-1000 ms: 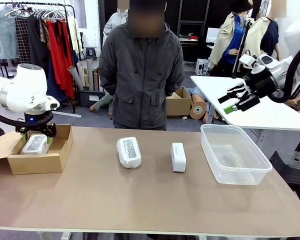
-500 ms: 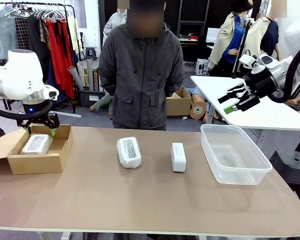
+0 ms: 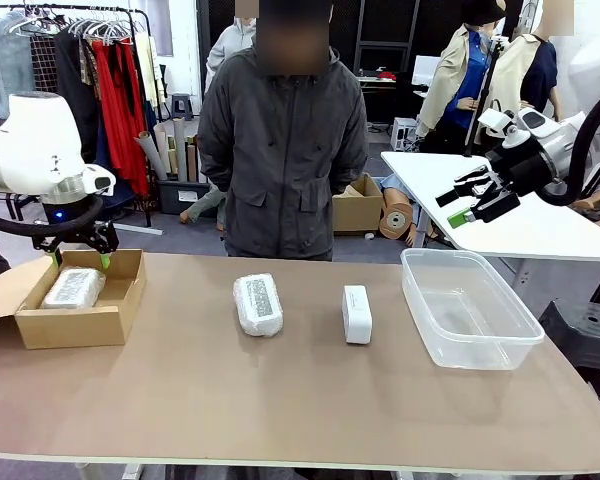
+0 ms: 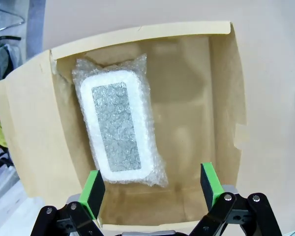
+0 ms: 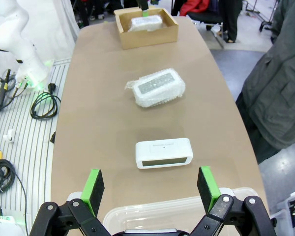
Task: Separate and place wrapped and unwrapped clocks.
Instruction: If the picked Digital clock is wrapped, place it in the Package Box ; if not, place it in the Organizing box, then pick up the Digital clock indicated by the person.
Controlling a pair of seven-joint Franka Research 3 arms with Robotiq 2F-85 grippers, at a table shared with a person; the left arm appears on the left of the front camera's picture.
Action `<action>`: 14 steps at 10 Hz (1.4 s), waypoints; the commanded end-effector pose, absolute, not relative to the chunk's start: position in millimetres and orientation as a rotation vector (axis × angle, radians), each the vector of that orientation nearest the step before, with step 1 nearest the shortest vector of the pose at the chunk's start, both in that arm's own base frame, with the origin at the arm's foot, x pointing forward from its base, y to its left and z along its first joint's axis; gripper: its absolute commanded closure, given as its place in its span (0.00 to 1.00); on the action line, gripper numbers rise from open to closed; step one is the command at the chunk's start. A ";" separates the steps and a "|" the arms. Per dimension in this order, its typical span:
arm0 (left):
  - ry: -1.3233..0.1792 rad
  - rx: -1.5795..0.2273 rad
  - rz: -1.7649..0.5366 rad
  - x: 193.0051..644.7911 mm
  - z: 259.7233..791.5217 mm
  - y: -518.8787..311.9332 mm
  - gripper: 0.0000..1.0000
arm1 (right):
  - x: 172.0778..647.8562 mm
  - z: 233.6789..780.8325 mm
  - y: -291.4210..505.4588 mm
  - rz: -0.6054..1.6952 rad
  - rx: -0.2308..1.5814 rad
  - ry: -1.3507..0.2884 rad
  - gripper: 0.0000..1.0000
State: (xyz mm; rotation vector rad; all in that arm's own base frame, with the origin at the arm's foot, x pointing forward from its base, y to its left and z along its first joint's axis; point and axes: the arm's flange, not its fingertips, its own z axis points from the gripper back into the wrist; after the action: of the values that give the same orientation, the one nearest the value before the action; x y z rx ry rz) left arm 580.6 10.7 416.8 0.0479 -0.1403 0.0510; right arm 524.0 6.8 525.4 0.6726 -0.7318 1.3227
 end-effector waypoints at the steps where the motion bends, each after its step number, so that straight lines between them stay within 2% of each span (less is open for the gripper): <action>1: -0.140 0.049 0.050 581.7 416.9 10.7 0.00 | 523.9 526.8 7.7 1.326 0.672 -0.734 0.00; 9: -0.138 0.048 0.051 581.2 415.2 10.7 0.00 | 523.9 526.8 7.7 1.326 0.672 -0.734 0.00; 10: -0.011 0.051 -0.045 577.6 424.8 18.4 0.00 | 523.9 526.8 7.7 1.326 0.672 -0.734 0.00; 12: 0.092 -0.133 -0.146 574.3 443.6 19.9 0.00 | 523.9 526.8 7.7 1.326 0.672 -0.734 0.00; 14: 0.129 -0.217 -0.315 569.9 467.1 23.5 0.00 | 523.9 526.8 7.7 1.326 0.672 -0.734 0.00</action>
State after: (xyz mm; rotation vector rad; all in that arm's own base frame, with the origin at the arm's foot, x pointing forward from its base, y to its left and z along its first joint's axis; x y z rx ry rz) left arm 564.9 9.9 451.6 -0.1797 0.0913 -0.2481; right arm 524.0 6.7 525.4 0.6726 -0.7318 1.3227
